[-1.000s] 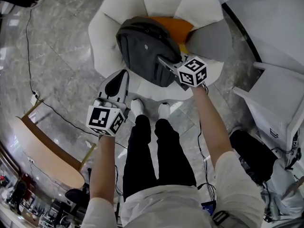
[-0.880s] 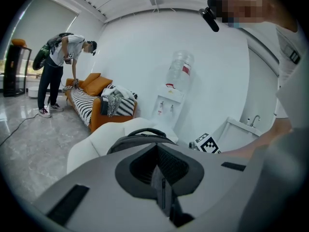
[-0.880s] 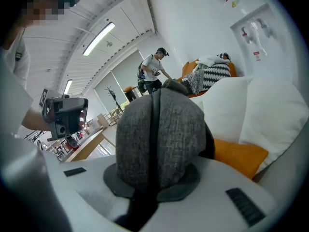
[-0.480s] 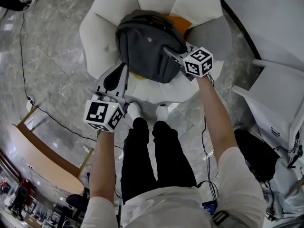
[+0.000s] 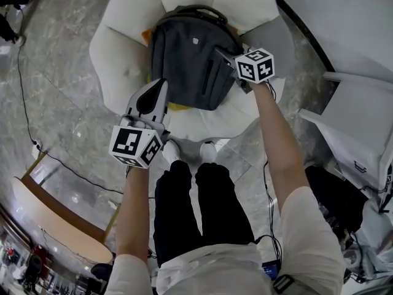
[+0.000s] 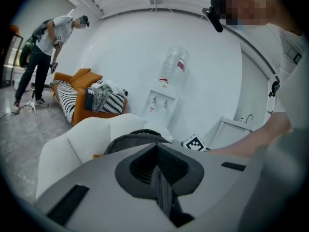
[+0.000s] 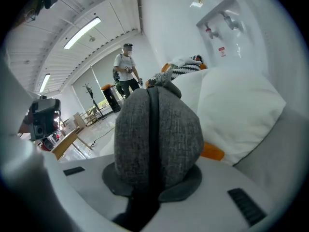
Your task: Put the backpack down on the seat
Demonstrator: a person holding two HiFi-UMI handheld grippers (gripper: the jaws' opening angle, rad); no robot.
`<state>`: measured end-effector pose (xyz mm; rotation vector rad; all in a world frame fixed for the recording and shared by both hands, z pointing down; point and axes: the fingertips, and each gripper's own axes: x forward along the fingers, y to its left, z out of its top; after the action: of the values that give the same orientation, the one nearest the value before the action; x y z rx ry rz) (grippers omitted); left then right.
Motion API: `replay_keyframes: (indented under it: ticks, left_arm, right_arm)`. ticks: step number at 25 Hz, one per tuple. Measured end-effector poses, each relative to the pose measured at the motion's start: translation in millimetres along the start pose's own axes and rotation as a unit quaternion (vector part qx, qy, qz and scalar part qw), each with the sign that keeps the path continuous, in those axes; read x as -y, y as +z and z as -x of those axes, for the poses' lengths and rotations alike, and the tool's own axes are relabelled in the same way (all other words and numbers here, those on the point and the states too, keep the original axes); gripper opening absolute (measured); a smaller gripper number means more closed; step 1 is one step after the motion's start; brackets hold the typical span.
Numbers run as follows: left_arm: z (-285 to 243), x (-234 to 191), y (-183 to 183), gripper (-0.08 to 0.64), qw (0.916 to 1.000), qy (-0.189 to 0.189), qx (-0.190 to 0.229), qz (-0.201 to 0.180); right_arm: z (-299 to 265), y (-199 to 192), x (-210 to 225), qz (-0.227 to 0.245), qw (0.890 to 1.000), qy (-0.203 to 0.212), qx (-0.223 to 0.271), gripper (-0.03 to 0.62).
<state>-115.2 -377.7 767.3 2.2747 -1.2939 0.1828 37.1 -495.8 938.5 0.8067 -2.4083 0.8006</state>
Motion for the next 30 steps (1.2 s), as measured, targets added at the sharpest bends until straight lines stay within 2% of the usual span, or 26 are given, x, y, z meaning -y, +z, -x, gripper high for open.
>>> replay_keyframes:
  ticks: [6,14,17,22,30]
  left_arm:
    - [-9,0,-9,0.015,0.9999,-0.006,-0.003,-0.011]
    - [-11,0,-19,0.015,0.9998,-0.011,-0.009,-0.016]
    - [-11,0,-18,0.016,0.9997,-0.011,-0.011,-0.016]
    - [-12,5,-12,0.016,0.9996,-0.011,-0.017,-0.022]
    - [2,25,11,0.015,0.9993,-0.014,-0.029,-0.019]
  right_arm:
    - [-7,-21,54,-0.044,0.996,-0.072,-0.022,0.126]
    - [-4,-30,89,-0.091,0.985,-0.14,-0.036,0.256]
    - [3,-32,92,-0.086,0.982,-0.163,-0.032,0.289]
    - [16,-37,86,-0.038,0.98,-0.186,-0.052,0.31]
    - [64,-20,57,-0.047,0.979,-0.196,-0.025,0.31]
